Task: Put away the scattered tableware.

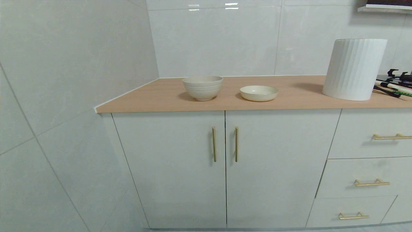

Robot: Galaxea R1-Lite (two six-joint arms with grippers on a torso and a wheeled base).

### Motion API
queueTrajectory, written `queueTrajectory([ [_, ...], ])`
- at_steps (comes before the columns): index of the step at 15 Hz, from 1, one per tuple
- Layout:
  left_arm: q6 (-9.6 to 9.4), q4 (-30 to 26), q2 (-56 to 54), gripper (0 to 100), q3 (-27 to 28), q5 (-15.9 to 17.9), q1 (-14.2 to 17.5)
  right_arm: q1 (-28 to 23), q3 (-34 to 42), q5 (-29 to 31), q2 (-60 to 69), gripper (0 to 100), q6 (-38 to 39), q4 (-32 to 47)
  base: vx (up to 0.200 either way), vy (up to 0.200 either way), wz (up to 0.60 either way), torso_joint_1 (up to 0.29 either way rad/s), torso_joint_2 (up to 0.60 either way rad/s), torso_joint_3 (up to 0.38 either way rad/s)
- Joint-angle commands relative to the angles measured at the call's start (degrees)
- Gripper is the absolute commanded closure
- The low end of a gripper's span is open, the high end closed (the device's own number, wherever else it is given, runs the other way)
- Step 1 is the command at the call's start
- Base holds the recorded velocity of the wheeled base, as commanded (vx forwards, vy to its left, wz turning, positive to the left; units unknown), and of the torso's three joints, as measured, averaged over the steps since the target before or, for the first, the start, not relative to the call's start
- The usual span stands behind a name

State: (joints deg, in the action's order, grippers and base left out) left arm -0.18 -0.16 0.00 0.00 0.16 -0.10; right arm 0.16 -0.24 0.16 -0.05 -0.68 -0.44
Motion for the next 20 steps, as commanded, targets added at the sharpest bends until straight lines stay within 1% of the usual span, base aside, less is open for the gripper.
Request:
queueTrajectory([
  [1,0.01,0.0,0.0,0,0.0,0.0,0.0,0.2,-6.4,-2.4,-1.0,0,3.8,-1.1,0.000,0.000,0.00,0.000,0.00,0.000],
  [2,0.01,0.0,0.0,0,0.0,0.0,0.0,1.0,-8.8,-6.9,-4.6,0,4.6,-0.4,0.000,0.000,0.00,0.000,0.00,0.000],
  [4,0.01,0.0,0.0,0,0.0,0.0,0.0,3.3,-11.9,-16.1,-17.8,0,3.9,0.3,0.000,0.000,0.00,0.000,0.00,0.000],
  [5,0.01,0.0,0.0,0,0.0,0.0,0.0,3.4,-12.2,-16.8,-18.9,0,4.0,0.2,0.000,0.000,0.00,0.000,0.00,0.000],
  [6,0.01,0.0,0.0,0,0.0,0.0,0.0,4.8,-17.4,-24.2,-33.9,0,4.0,-0.3,0.000,0.000,0.00,0.000,0.00,0.000],
  [7,0.09,0.0,0.0,0,0.0,0.0,0.0,6.5,-21.7,-25.8,-41.9,0,4.3,-0.4,0.000,0.000,0.00,0.000,0.00,0.000],
  [8,0.01,0.0,0.0,0,0.0,0.0,0.0,8.9,-24.5,-25.9,-46.8,0,4.2,-0.4,0.000,0.000,0.00,0.000,0.00,0.000],
  [9,0.01,0.0,0.0,0,0.0,0.0,0.0,15.4,-30.9,-26.0,-56.6,0,5.3,-1.6,0.000,0.000,0.00,0.000,0.00,0.000],
  [10,0.01,0.0,0.0,0,0.0,0.0,0.0,17.5,-33.0,-26.0,-60.7,0,6.0,-2.6,0.000,0.000,0.00,0.000,0.00,0.000],
  [12,0.01,0.0,0.0,0,0.0,0.0,0.0,22.3,-38.7,-25.9,-73.5,0,7.1,-9.8,0.000,0.000,0.00,0.000,0.00,0.000],
  [14,0.01,0.0,0.0,0,0.0,0.0,0.0,24.2,-44.2,-26.0,-83.8,0,7.9,-13.9,0.000,0.000,0.00,0.000,0.00,0.000],
  [15,0.01,0.0,0.0,0,0.0,0.1,0.0,24.7,-45.8,-26.0,-86.1,0,8.1,-14.2,0.000,0.000,0.00,0.000,0.00,0.000],
  [16,0.01,0.0,0.0,0,0.0,0.0,0.0,27.0,-49.3,-26.1,-91.8,0,9.8,-14.2,0.000,0.000,0.00,0.000,0.00,0.000],
  [17,0.01,0.0,0.0,0,0.0,0.0,0.0,28.2,-51.3,-26.2,-95.1,0,10.8,-14.5,0.000,0.000,0.00,0.000,0.00,0.000],
  [19,0.01,0.0,0.0,0,0.0,0.0,0.0,28.4,-54.6,-26.2,-99.3,0,10.9,-15.1,0.000,0.000,0.00,0.000,0.00,0.000],
  [20,0.01,0.0,0.0,0,0.0,0.0,0.0,28.4,-58.6,-26.3,-103.7,0,10.9,-15.3,0.000,0.000,0.00,0.000,0.00,0.000],
])
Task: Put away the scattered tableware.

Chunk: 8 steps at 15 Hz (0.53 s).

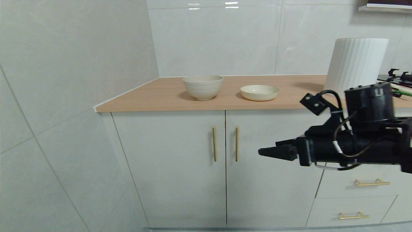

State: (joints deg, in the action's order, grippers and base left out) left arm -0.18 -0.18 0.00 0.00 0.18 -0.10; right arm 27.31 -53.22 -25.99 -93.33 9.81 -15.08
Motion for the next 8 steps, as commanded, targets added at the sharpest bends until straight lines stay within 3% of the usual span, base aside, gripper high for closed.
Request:
queueTrajectory([
  [1,0.01,0.0,0.0,0,0.0,0.0,0.0,1.3,-8.6,-0.2,-13.7,0,0.4,-0.7,0.000,0.000,0.00,0.000,0.00,0.000],
  [4,0.01,0.0,0.0,0,0.0,0.0,0.0,1.3,-16.6,0.0,-22.9,0,0.4,-0.8,0.000,0.000,0.00,0.000,0.00,0.000],
  [6,0.01,0.0,0.0,0,0.0,0.0,0.0,1.3,-16.9,0.0,-24.6,0,0.4,-1.4,0.000,0.000,0.00,0.000,0.00,0.000],
  [8,0.01,0.0,0.0,0,0.0,0.0,0.0,1.3,-16.8,0.3,-28.0,0,1.1,-8.5,0.000,0.000,0.00,0.000,0.00,0.000],
])
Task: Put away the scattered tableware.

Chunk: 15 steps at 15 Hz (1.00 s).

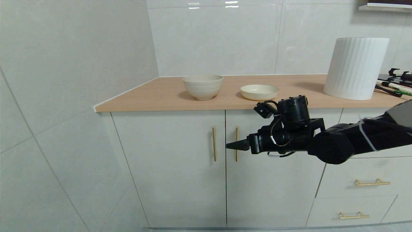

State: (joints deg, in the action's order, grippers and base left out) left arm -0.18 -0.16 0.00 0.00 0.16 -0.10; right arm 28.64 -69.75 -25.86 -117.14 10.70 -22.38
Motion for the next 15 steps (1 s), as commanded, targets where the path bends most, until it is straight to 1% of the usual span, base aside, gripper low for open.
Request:
queueTrajectory([
  [1,0.01,0.0,0.0,0,0.0,0.0,0.0,0.0,0.0,0.4,-5.0,0,1.1,-3.6,0.000,0.000,0.00,0.000,0.00,0.000],
  [6,0.01,0.0,0.0,0,0.0,0.0,0.0,-0.2,-1.2,4.0,-6.6,0,2.3,-5.7,0.000,0.000,0.00,0.000,0.00,0.000],
  [8,0.01,0.0,0.0,0,0.0,0.0,0.0,-0.2,-1.4,4.1,-8.8,0,2.7,-8.6,0.000,0.000,0.00,0.000,0.00,0.000],
  [10,0.01,0.0,0.0,0,0.0,0.0,0.0,-0.2,-1.8,4.6,-10.2,0,4.8,-11.4,0.000,0.000,0.00,0.000,0.00,0.000],
  [15,0.01,0.0,0.0,0,0.0,0.0,0.0,-0.2,-3.7,5.2,-12.5,0,5.7,-12.0,0.000,0.000,0.00,0.000,0.00,0.000],
])
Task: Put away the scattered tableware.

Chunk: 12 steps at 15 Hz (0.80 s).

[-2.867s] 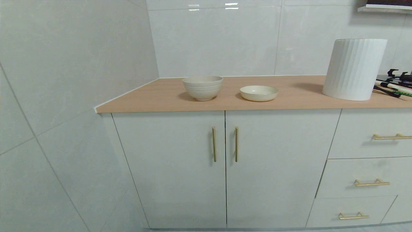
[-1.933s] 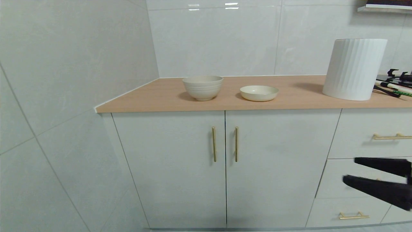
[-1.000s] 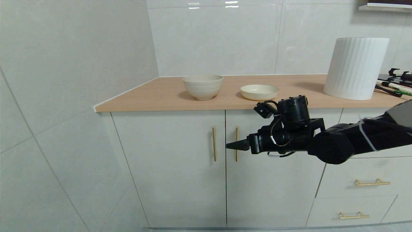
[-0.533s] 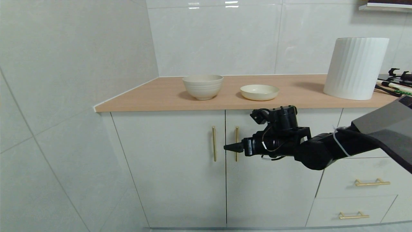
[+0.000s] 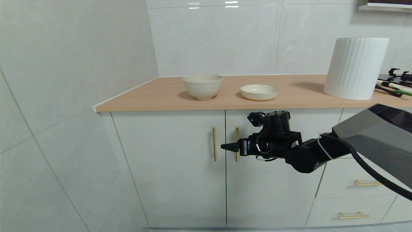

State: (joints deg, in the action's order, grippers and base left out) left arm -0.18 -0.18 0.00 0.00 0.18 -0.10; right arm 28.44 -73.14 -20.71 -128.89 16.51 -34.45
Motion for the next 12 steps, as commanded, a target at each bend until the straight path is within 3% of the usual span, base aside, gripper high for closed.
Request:
queueTrajectory([
  [1,0.01,0.0,0.0,0,0.0,0.0,0.0,0.0,-0.3,0.1,-1.0,0,0.5,-0.8,0.000,0.000,0.00,0.000,0.00,0.000],
  [12,0.01,0.0,0.0,0,0.0,0.0,0.0,2.4,1.7,-0.5,-0.6,0,3.8,-3.5,0.000,0.000,0.00,0.000,0.00,0.000],
])
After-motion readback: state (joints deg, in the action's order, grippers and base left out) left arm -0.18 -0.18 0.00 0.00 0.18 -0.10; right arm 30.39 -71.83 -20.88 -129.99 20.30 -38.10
